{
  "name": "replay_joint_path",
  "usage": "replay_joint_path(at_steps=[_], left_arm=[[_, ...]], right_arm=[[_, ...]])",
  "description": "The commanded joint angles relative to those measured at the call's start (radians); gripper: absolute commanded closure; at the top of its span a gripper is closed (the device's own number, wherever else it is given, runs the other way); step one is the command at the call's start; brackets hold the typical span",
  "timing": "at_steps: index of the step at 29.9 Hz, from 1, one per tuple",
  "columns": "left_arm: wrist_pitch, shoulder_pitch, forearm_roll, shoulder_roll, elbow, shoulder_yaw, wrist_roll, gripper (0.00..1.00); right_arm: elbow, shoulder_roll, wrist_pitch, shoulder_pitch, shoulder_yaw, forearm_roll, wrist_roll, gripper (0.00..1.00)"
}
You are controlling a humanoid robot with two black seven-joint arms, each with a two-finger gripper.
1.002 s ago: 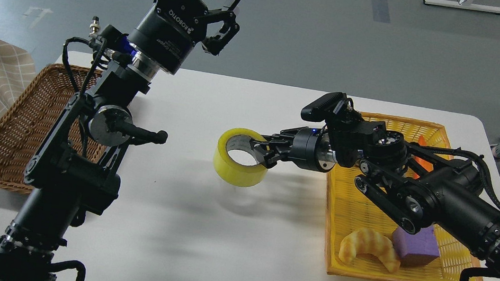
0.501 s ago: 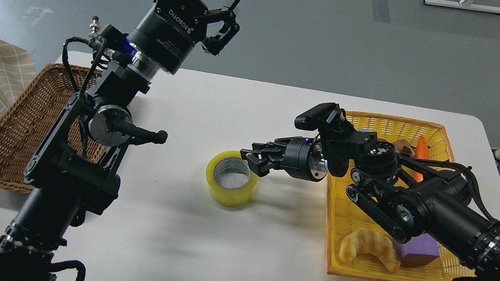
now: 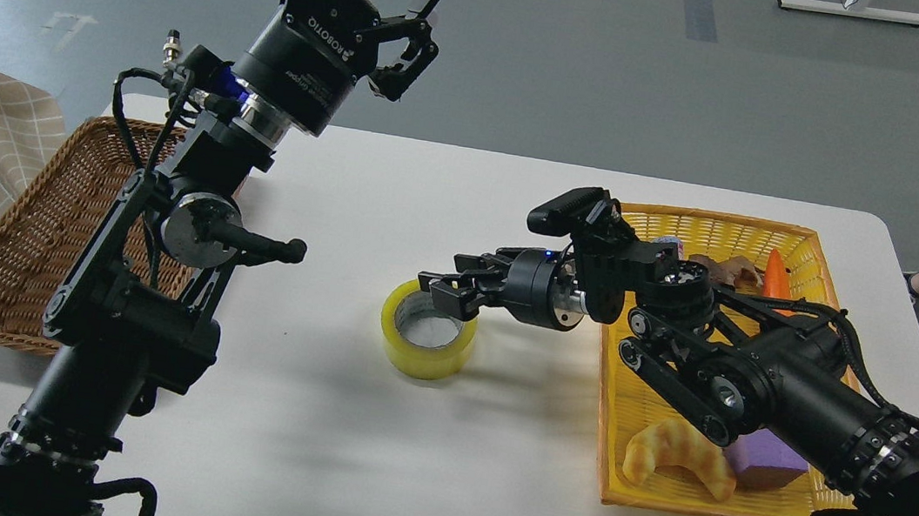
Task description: Place and transfer tape with both arms
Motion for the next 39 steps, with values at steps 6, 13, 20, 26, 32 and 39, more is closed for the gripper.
replay_joint_path(at_steps=[6,13,20,26,32,39], left_arm=[[-0.003,0.007,0.001,0.0,0.018,0.006,0.002,0.02],[-0.005,0.018,0.001,0.0,0.018,0.005,0.0,0.02],[-0.002,0.021,0.004,0.0,0.017,0.008,-0.002,0.02],[-0.006,0.036,0.008,0.0,0.017,0.011,-0.002,0.02],[0.0,0.045,0.006,0.0,0.006,0.011,-0.005,0.02],[-0.006,0.047,0.004,0.0,0.004,0.009,-0.012,0.02]], right_arm=[[0.149,-0.093,-0.001,-0.002,0.213,0.047,-0.003,0.0],[0.356,-0.19,0.0,-0.134,0.394,0.286,0.002,0.0],[0.594,-0.271,0.002,-0.252,0.538,0.475,0.002,0.0],[0.665,-0.267,0.032,-0.329,0.682,0.712,-0.004,0.0],[0.692,-0.23,-0.021,-0.332,0.792,1.082,-0.064,0.0],[0.702,-0.141,-0.083,-0.339,0.881,1.13,-0.101,0.0]])
